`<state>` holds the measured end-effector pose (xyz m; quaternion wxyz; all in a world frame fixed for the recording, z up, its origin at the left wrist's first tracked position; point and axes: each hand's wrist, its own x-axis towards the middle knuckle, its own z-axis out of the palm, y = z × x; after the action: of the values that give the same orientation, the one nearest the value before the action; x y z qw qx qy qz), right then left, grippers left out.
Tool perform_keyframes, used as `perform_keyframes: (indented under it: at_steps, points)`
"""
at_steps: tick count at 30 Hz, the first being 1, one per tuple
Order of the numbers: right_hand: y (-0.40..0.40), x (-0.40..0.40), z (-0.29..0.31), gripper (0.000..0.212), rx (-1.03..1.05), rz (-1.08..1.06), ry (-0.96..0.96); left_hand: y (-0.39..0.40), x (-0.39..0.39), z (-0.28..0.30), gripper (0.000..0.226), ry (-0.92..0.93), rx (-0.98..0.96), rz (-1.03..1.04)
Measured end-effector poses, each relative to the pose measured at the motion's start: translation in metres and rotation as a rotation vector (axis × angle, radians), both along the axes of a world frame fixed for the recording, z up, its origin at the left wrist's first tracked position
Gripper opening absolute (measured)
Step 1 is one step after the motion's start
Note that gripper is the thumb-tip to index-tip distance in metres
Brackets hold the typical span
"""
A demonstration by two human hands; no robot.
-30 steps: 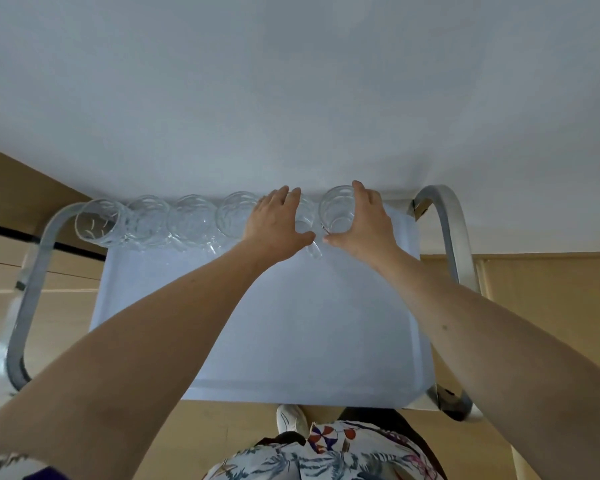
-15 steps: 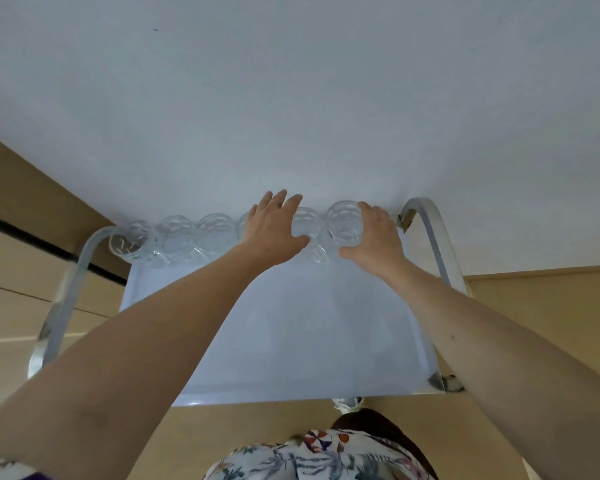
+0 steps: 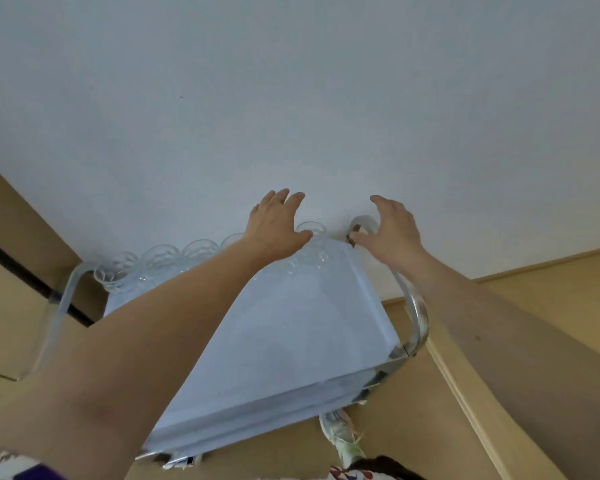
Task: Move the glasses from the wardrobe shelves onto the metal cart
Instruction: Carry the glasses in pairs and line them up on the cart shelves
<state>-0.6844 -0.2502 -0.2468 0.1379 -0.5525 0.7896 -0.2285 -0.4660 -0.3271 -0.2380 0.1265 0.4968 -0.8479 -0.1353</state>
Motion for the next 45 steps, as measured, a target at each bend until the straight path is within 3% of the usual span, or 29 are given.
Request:
perform_keyframes:
  at_steps: [11, 22, 36, 45]
  points:
    - [0.101, -0.079, 0.053, 0.078, -0.117, -0.191, 0.036, 0.05, -0.105, 0.057, 0.079, 0.0, -0.111, -0.241]
    - [0.242, -0.247, 0.062, 0.078, -0.144, -0.452, 0.032, 0.157, -0.323, 0.089, 0.079, -0.031, -0.191, -0.555]
    - [0.449, -0.449, 0.048, 0.078, -0.03, -0.839, 0.084, 0.328, -0.592, 0.081, 0.078, -0.061, -0.187, -0.968]
    - [0.506, -0.517, 0.014, 0.081, 0.039, -1.045, -0.011, 0.386, -0.71, 0.049, 0.078, -0.146, -0.169, -1.194]
